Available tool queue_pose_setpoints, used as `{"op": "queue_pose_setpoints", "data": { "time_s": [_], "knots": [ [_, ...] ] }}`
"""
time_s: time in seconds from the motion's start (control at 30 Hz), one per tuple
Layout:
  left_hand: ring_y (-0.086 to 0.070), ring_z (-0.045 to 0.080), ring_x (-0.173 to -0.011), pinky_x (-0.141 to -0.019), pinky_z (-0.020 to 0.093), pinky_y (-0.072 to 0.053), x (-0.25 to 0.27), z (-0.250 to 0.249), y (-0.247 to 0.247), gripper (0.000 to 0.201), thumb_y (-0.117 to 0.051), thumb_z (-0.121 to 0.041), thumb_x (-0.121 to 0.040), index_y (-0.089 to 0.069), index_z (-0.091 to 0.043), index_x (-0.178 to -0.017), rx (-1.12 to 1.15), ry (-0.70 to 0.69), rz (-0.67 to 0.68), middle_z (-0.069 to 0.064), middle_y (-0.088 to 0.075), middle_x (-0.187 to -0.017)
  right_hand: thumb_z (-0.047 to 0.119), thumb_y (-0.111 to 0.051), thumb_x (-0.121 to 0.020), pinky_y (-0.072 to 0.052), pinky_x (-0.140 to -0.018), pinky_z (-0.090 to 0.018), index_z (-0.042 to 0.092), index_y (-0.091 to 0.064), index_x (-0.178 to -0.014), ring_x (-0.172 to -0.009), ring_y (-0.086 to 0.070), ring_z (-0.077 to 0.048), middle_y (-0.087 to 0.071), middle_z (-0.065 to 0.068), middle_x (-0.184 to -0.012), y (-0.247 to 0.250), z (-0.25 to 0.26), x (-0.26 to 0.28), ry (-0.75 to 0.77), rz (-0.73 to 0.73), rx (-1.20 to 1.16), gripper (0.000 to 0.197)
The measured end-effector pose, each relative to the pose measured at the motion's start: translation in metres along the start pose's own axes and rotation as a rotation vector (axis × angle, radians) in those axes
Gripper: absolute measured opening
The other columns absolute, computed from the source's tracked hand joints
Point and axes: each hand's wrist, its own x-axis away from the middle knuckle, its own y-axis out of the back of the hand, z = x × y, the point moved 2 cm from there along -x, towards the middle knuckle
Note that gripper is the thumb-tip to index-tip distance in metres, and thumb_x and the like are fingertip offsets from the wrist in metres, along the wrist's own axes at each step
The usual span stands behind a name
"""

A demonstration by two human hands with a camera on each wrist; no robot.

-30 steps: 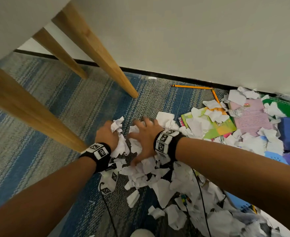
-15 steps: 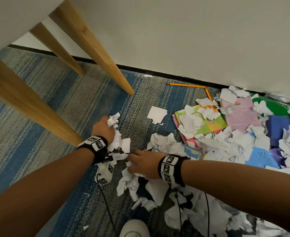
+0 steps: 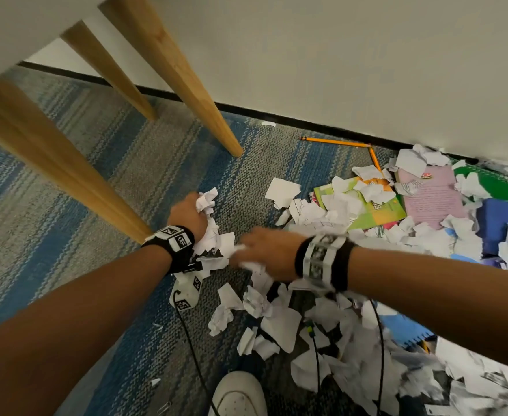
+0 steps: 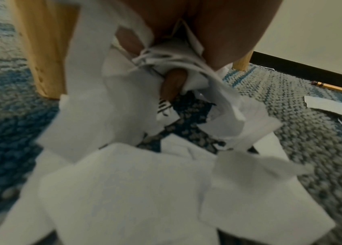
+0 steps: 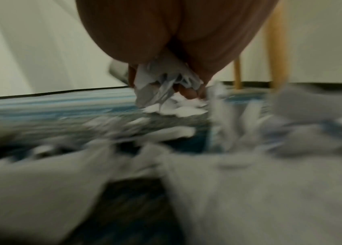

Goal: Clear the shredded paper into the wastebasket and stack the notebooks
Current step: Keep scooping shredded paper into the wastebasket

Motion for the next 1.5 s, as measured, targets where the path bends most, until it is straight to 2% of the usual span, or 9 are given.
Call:
{"op": "queue_pose_setpoints", "data": {
  "time_s": [0.13,0.3,0.43,0.57,0.77,0.93,1.07,1.2,1.5],
  "knots": [
    [-0.056,0.041,-0.108,-0.078,0.039,-0.043,0.0,0.0,0.0,0.03,-0.05,-0.017,-0.094,-0.053,-0.008,-0.123,-0.008,-0.014,-0.007,0.021,-0.061,-0.119,0.031,-0.062,-0.086,-0.046,-0.092,-0.046,0.025,-0.051,-0.131,-0.124,-0.037,-0.031,-0.037,-0.005,-0.147,-0.064,0.047,0.009,0.221,0.134,0.064,0.047],
    [-0.056,0.039,-0.108,-0.075,0.037,-0.041,0.0,0.0,0.0,0.029,-0.049,-0.015,-0.095,-0.053,-0.008,-0.122,0.002,0.006,0.018,0.02,-0.06,-0.119,0.071,-0.055,-0.077,-0.025,-0.105,-0.059,0.032,-0.035,-0.145,-0.14,-0.019,-0.038,-0.012,-0.002,-0.161,-0.096,0.038,0.028,0.261,0.184,0.263,0.08],
    [-0.055,0.039,-0.108,-0.076,0.038,-0.041,-0.001,-0.001,0.0,0.028,-0.049,-0.016,-0.095,-0.053,-0.006,-0.121,0.007,0.01,0.018,0.021,-0.059,-0.119,0.052,-0.072,-0.076,-0.045,-0.091,-0.048,0.028,-0.05,-0.132,-0.125,-0.04,-0.039,-0.034,-0.009,-0.151,-0.078,0.029,0.023,0.263,0.252,0.27,0.065],
    [-0.055,0.039,-0.108,-0.077,0.038,-0.042,-0.001,-0.001,0.0,0.026,-0.048,-0.017,-0.096,-0.053,-0.006,-0.119,-0.007,0.0,0.015,0.021,-0.059,-0.119,0.013,-0.053,-0.095,-0.047,-0.092,-0.046,0.02,-0.043,-0.138,-0.125,-0.036,-0.038,-0.027,-0.013,-0.151,-0.062,0.022,0.011,0.18,0.263,0.218,0.045],
    [-0.055,0.039,-0.109,-0.075,0.035,-0.038,-0.004,0.002,-0.001,0.025,-0.046,-0.012,-0.095,-0.053,-0.007,-0.119,-0.017,-0.014,0.022,0.02,-0.06,-0.12,0.022,-0.044,-0.101,-0.043,-0.093,-0.047,0.018,-0.047,-0.133,-0.114,-0.045,-0.037,-0.037,-0.013,-0.142,-0.034,0.007,-0.004,0.016,0.082,0.071,0.033],
    [-0.055,0.039,-0.108,-0.075,0.035,-0.038,-0.004,0.002,-0.002,0.025,-0.047,-0.012,-0.095,-0.053,-0.007,-0.119,-0.026,-0.016,0.016,0.02,-0.06,-0.119,0.017,-0.057,-0.091,-0.051,-0.087,-0.049,0.03,-0.041,-0.141,-0.122,-0.038,-0.035,-0.024,-0.006,-0.154,-0.042,0.022,-0.009,0.107,0.042,0.073,0.053],
    [-0.056,0.039,-0.107,-0.074,0.034,-0.038,-0.004,0.003,-0.002,0.026,-0.048,-0.014,-0.095,-0.055,-0.006,-0.118,-0.021,-0.044,0.018,0.02,-0.061,-0.118,0.052,-0.047,-0.093,-0.032,-0.106,-0.056,0.036,-0.025,-0.15,-0.137,-0.02,-0.04,-0.003,-0.002,-0.162,-0.071,0.04,-0.009,0.069,0.101,0.133,0.063],
    [-0.057,0.039,-0.105,-0.074,0.037,-0.042,-0.004,0.004,-0.001,0.027,-0.048,-0.014,-0.095,-0.054,-0.008,-0.12,-0.011,-0.033,0.02,0.02,-0.061,-0.117,0.091,-0.035,-0.07,-0.019,-0.105,-0.068,0.04,-0.015,-0.15,-0.138,-0.012,-0.047,-0.002,-0.009,-0.161,-0.084,0.047,-0.006,0.043,0.118,0.148,0.097],
    [-0.057,0.039,-0.105,-0.076,0.039,-0.044,-0.004,0.001,-0.001,0.027,-0.048,-0.015,-0.095,-0.054,-0.007,-0.12,-0.027,-0.03,0.017,0.021,-0.061,-0.117,0.037,-0.054,-0.096,-0.049,-0.084,-0.048,0.026,-0.042,-0.138,-0.123,-0.04,-0.043,-0.029,-0.012,-0.15,-0.076,0.053,-0.009,0.24,0.229,0.29,0.045]
  ]
}}
